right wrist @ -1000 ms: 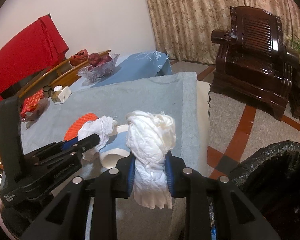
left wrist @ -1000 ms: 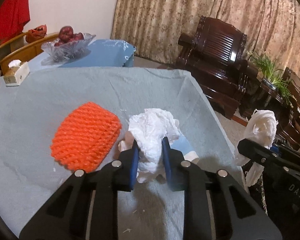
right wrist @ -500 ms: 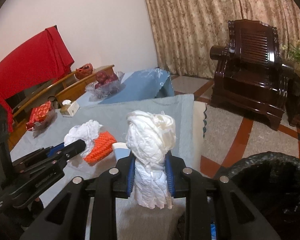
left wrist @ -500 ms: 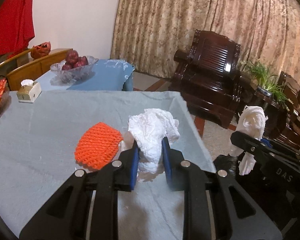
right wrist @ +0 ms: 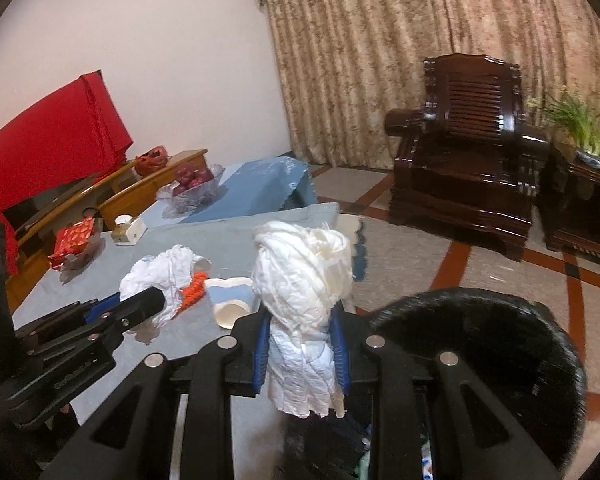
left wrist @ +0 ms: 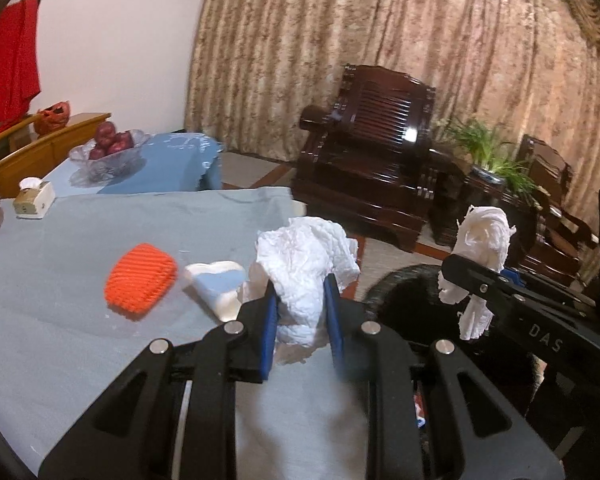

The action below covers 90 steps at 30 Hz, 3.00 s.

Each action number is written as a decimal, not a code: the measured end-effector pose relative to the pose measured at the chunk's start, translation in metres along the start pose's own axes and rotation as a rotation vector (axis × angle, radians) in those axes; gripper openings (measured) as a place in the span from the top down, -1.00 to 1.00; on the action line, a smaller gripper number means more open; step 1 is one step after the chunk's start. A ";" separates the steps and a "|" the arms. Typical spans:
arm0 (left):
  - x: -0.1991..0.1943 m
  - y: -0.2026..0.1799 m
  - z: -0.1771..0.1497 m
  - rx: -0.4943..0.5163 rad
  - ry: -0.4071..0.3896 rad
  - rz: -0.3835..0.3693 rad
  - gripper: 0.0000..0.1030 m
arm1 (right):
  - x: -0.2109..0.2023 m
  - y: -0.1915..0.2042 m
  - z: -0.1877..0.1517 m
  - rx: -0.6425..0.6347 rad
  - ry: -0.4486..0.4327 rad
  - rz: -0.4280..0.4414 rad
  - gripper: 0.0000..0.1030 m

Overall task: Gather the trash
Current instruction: 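Carry both white tissues over the bin and release them, then grasp the white paper cup with the right gripper while the left gripper grasps the orange foam net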

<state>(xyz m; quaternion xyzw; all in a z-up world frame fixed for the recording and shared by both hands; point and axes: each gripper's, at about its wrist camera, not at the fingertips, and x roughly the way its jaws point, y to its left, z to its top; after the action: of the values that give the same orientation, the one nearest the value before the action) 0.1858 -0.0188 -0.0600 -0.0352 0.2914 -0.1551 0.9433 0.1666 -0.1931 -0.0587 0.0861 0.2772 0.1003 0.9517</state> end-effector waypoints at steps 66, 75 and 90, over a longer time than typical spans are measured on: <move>0.001 -0.025 -0.024 0.075 -0.001 0.001 -0.71 | -0.051 -0.079 -0.046 0.085 -0.004 -0.227 -0.89; -0.020 0.044 -0.012 0.015 -0.042 0.128 -0.71 | -0.011 -0.023 -0.023 0.009 -0.013 -0.131 -0.89; -0.005 0.143 -0.005 -0.072 -0.027 0.281 -0.71 | 0.083 0.054 -0.002 -0.066 0.036 -0.009 -0.89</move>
<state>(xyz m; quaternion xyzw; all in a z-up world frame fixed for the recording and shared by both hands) 0.2182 0.1187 -0.0842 -0.0299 0.2864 -0.0102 0.9576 0.2269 -0.1209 -0.0906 0.0517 0.2910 0.1067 0.9493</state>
